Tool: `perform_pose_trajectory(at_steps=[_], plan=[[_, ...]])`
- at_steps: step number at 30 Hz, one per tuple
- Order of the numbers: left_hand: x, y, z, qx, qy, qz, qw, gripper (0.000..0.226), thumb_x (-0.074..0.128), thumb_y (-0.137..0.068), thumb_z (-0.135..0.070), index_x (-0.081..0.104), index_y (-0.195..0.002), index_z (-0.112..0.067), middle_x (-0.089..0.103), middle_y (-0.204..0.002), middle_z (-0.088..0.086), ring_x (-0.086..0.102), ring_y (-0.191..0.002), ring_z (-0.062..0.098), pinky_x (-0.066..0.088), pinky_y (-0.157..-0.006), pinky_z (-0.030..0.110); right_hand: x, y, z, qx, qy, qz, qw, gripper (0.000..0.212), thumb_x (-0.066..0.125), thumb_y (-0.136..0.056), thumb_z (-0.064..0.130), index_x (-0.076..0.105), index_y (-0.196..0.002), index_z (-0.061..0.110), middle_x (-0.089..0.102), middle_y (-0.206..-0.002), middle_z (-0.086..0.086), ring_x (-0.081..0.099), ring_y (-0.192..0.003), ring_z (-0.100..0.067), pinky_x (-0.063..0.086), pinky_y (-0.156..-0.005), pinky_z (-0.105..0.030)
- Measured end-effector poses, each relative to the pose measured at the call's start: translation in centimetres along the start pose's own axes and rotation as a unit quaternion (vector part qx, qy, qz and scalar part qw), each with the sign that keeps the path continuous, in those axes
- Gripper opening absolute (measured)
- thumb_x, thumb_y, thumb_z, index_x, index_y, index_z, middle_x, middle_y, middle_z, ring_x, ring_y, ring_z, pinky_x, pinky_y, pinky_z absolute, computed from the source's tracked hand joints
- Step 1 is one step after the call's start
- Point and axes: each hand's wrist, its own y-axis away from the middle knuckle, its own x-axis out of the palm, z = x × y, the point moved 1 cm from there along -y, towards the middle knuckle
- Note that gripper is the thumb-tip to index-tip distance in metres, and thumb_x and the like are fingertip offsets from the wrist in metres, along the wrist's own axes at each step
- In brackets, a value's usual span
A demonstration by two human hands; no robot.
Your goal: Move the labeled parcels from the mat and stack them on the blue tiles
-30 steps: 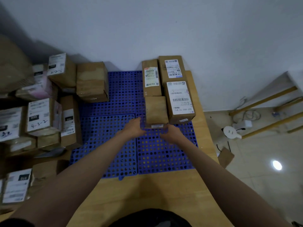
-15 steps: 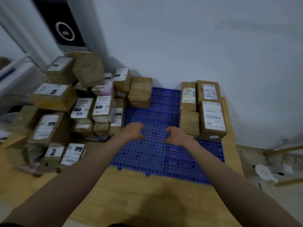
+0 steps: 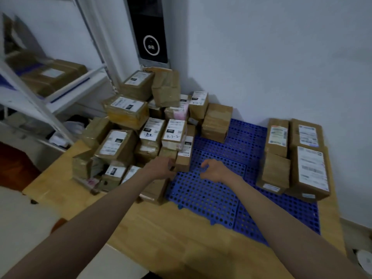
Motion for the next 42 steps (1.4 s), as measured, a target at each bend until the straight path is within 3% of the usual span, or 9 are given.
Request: perform_pose_trajectory(at_steps=[3,6,8,10,13,17,20,33,42], plan=[[-0.6,-0.8,2.7,-0.02,0.024,-0.004,1.0,0.049,0.067,-0.087,-0.041,0.056,-0.125,-0.013,0.058,-0.12,0.006,0.058,-0.107,0.023,0.052,-0.087,0.038,0.8,-1.8,2.4,-0.012,0.0,0.002,1.0,0.044,0.063,-0.093,0.025,0.047,-0.134,0.017,0.046,-0.129,-0.002,0.058,-0.087,-0.017,0.045,-0.063,-0.028],[-1.7,-2.2,5.1,-0.023,0.039,-0.007,0.999,0.047,0.067,-0.086,-0.042,0.057,-0.121,-0.011,0.059,-0.118,0.008,0.06,-0.103,0.024,0.051,-0.081,0.036,1.4,-3.6,4.5,0.001,-0.029,-0.017,0.999,0.037,0.065,-0.09,0.029,0.05,-0.122,0.018,0.052,-0.105,-0.001,0.051,-0.069,-0.011,0.038,-0.052,-0.023],[-2.5,-3.4,6.4,-0.02,0.039,-0.028,0.999,0.044,0.069,-0.084,-0.04,0.06,-0.114,-0.01,0.061,-0.114,0.011,0.061,-0.098,0.024,0.05,-0.077,0.035,1.7,-4.9,5.6,0.017,-0.056,-0.031,0.998,0.039,0.067,-0.087,0.027,0.049,-0.12,0.017,0.053,-0.093,0.001,0.05,-0.066,-0.011,0.039,-0.05,-0.023],[-3.2,-4.8,7.5,-0.035,0.055,-0.047,0.997,0.052,0.07,-0.082,-0.038,0.055,-0.123,-0.011,0.055,-0.124,0.01,0.058,-0.107,0.025,0.051,-0.085,0.037,1.9,-6.1,6.7,0.021,-0.079,-0.052,0.995,0.057,0.069,-0.086,0.027,0.042,-0.135,0.015,0.054,-0.104,0.0,0.057,-0.082,-0.015,0.042,-0.057,-0.02],[-4.0,-7.2,9.2,-0.084,0.07,-0.084,0.99,0.072,0.071,-0.08,-0.038,0.038,-0.137,-0.008,0.037,-0.14,0.012,0.048,-0.123,0.033,0.048,-0.094,0.045,2.2,-8.1,8.1,0.031,-0.105,-0.116,0.987,0.071,0.071,-0.085,0.034,0.034,-0.14,0.01,0.046,-0.134,-0.012,0.051,-0.117,-0.028,0.048,-0.086,-0.033],[-4.2,-9.7,10.6,-0.143,0.125,-0.139,0.972,0.093,0.073,-0.079,-0.045,0.022,-0.143,-0.001,0.025,-0.146,0.017,0.03,-0.135,0.036,0.038,-0.103,0.047,2.4,-10.6,9.9,0.078,-0.118,-0.179,0.974,0.068,0.066,-0.088,0.032,0.031,-0.14,0.006,0.036,-0.136,-0.016,0.046,-0.121,-0.031,0.046,-0.097,-0.042],[-3.5,-11.2,11.4,-0.151,0.173,-0.153,0.961,0.094,0.074,-0.075,-0.052,0.025,-0.138,-0.002,0.028,-0.14,0.017,0.03,-0.132,0.036,0.034,-0.104,0.045,2.3,-12.5,11.3,0.107,-0.138,-0.199,0.964,0.087,0.071,-0.084,0.041,0.021,-0.146,0.006,0.026,-0.144,-0.014,0.037,-0.132,-0.032,0.043,-0.103,-0.046],[-2.5,-15.3,12.0,-0.198,0.333,-0.161,0.908,0.114,0.079,-0.066,-0.057,0.02,-0.143,0.004,0.026,-0.145,0.02,0.024,-0.138,0.037,0.024,-0.113,0.043,3.3,-18.0,14.5,0.181,-0.167,-0.243,0.938,0.122,0.072,-0.08,0.052,-0.015,-0.152,0.004,0.004,-0.16,-0.011,0.013,-0.146,-0.034,0.03,-0.111,-0.048],[-2.3,-14.2,11.9,-0.192,0.353,-0.15,0.903,0.11,0.08,-0.064,-0.057,0.025,-0.139,0.003,0.031,-0.14,0.017,0.029,-0.134,0.034,0.03,-0.109,0.042,3.3,-17.6,14.3,0.18,-0.185,-0.259,0.931,0.117,0.077,-0.075,0.043,-0.001,-0.152,0.002,0.018,-0.153,-0.014,0.022,-0.142,-0.037,0.036,-0.105,-0.045]])
